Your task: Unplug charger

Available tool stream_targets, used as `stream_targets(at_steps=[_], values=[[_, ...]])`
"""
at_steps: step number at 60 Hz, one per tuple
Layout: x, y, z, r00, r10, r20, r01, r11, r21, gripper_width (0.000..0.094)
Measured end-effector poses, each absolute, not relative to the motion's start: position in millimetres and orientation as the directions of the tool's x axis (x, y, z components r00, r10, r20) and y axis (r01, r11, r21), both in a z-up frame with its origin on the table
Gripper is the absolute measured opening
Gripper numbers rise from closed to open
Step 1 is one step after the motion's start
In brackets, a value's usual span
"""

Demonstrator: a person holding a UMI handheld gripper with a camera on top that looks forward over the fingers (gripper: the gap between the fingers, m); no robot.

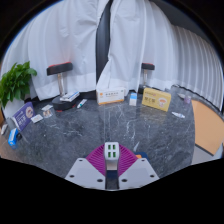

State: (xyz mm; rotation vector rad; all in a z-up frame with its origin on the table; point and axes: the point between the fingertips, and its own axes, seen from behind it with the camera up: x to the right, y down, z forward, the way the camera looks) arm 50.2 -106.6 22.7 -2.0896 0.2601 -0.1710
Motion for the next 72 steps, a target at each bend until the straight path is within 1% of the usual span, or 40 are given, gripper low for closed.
stream_targets(at_steps=[4, 5, 6, 7, 12, 14, 15, 17, 20, 22, 23, 25, 28, 34, 36, 40, 45, 48, 50, 52, 55, 58, 62, 64, 66, 72], values=[[49.0, -106.6, 24.5, 0.972, -0.234, 0.01, -0.116, -0.519, -0.847, 0.0096], [49.1, -105.1, 29.7, 0.974, -0.226, 0.001, -0.119, -0.517, -0.848, 0.0092], [48.0, -105.0, 42.8, 0.976, -0.216, -0.015, -0.122, -0.495, -0.86, 0.009], [48.4, -101.8, 64.3, 0.978, -0.206, -0.031, -0.124, -0.456, -0.881, 0.009], [69.3, -100.0, 205.8, 0.983, -0.183, -0.015, -0.056, -0.22, -0.974, 0.0088], [73.2, -102.2, 249.9, 0.984, -0.176, -0.035, -0.062, -0.151, -0.987, 0.0088], [77.4, -104.0, 268.8, 0.985, -0.169, -0.045, -0.065, -0.119, -0.991, 0.0088], [86.9, -107.6, 294.9, 0.986, -0.157, -0.054, -0.067, -0.081, -0.994, 0.0088], [107.6, -110.6, 308.0, 0.987, -0.15, -0.051, -0.062, -0.068, -0.996, 0.0088], [124.3, -111.5, 300.8, 0.986, -0.156, -0.056, -0.07, -0.083, -0.994, 0.0088], [130.9, -114.0, 289.9, 0.985, -0.161, -0.065, -0.081, -0.092, -0.992, 0.0089], [149.4, -107.2, 269.9, 0.982, -0.169, -0.08, -0.104, -0.142, -0.984, 0.0091], [171.1, -109.4, 221.9, 0.978, -0.182, -0.1, -0.141, -0.232, -0.962, 0.0097], [190.7, -127.0, 113.1, 0.974, -0.195, -0.114, -0.184, -0.394, -0.9, 0.0128], [193.7, -125.0, 87.5, 0.975, -0.182, -0.127, -0.197, -0.447, -0.872, 0.0135], [193.9, -128.0, 46.1, 0.977, -0.16, -0.144, -0.207, -0.515, -0.832, 0.0151], [187.7, -131.5, 9.2, 0.974, -0.133, -0.184, -0.227, -0.56, -0.796, 0.0172], [188.2, -130.6, -2.5, 0.974, -0.119, -0.195, -0.227, -0.575, -0.786, 0.0187], [189.4, -126.5, 0.2, 0.974, -0.104, -0.202, -0.226, -0.555, -0.8, 0.02], [193.1, -126.4, -1.8, 0.976, -0.099, -0.193, -0.215, -0.559, -0.801, 0.0242], [205.2, -127.4, -4.1, 0.982, -0.108, -0.156, -0.19, -0.573, -0.797, 0.0384], [220.5, -127.2, -3.1, 0.985, -0.131, -0.116, -0.171, -0.57, -0.804, 0.0502], [236.9, -128.5, -1.2, 0.986, -0.145, -0.08, -0.149, -0.572, -0.807, 0.0712], [241.5, -130.1, 2.1, 0.987, -0.149, -0.06, -0.135, -0.571, -0.81, 0.0793], [246.3, -132.1, 7.0, 0.988, -0.15, -0.039, -0.119, -0.57, -0.813, 0.0854], [254.0, -143.8, 34.2, 0.988, -0.155, 0.023, -0.067, -0.551, -0.832, 0.0852]])
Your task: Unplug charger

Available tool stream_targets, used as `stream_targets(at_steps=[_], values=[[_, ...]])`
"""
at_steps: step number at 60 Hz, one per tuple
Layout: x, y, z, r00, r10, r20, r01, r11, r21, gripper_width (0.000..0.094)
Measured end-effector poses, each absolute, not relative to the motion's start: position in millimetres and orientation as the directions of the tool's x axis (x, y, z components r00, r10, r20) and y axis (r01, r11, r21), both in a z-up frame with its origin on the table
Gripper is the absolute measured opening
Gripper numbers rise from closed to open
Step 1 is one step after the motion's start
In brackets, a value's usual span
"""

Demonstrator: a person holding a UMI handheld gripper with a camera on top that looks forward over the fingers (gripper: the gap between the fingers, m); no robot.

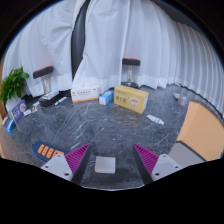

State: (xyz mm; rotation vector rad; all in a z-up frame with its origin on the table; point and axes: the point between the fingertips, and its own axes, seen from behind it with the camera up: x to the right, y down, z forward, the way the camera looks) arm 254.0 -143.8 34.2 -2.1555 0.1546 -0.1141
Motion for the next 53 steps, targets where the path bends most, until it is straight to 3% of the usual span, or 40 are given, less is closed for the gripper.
stream_targets(at_steps=[20, 38, 53], values=[[191.0, -255.0, 130.3, 0.983, -0.162, 0.084, -0.001, -0.465, -0.885, 0.0854], [130.9, -396.2, 153.3, 0.975, -0.203, 0.085, -0.023, -0.475, -0.879, 0.0851], [115.9, -434.6, 170.2, 0.974, -0.205, 0.098, -0.005, -0.452, -0.892, 0.0851]])
